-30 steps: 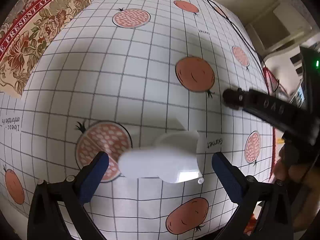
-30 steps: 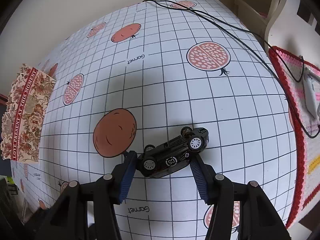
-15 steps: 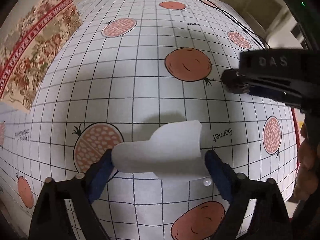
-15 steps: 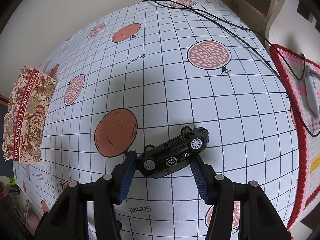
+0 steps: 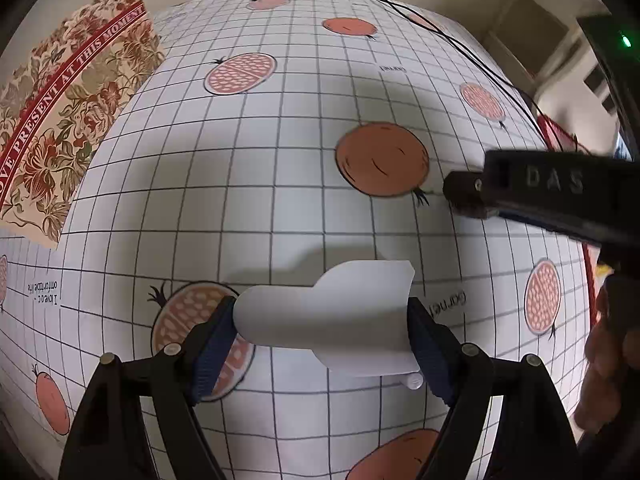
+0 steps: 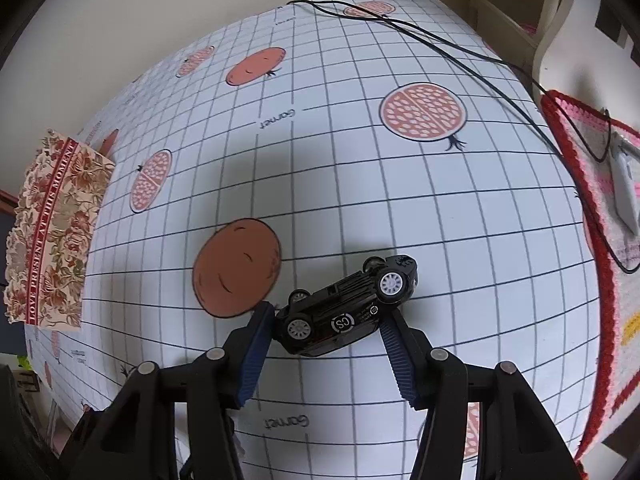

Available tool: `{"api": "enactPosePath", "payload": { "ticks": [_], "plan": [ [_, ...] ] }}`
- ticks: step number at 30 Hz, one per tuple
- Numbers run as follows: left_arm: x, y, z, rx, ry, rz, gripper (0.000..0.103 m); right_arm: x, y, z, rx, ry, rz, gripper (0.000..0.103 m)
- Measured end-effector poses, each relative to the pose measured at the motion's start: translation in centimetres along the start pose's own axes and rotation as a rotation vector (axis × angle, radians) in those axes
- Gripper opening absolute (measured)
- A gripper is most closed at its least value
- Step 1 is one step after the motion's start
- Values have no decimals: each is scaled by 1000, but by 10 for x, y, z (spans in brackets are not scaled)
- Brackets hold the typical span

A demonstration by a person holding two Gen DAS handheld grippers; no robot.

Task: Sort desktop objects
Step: 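Carry the white foam piece with the left gripper while the right carries the toy car over the box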

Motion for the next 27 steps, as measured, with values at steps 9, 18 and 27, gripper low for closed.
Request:
{"api": "enactPosePath", "payload": {
  "ticks": [9,18,27],
  "plan": [
    [5,30,-17,66,-10,-24,83,2,26,-7,15,-40,-40,58],
    [11,80,-35,141,-31,-98,83,20,59,-37,12,-172,-70,58],
    [7,95,-54,197,-40,-99,83,50,92,-70,39,-287,-76,58]
  ]
}}
Point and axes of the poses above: each gripper's, at about its wrist camera, not at the fingertips, and x roughly against the way its jaws point, y to its left, z to its underside, the point moved 7 cm from there along -x, roughly the way its jaws point, and after that the axes turned 2 degrees about z, right-handed, at the moved point
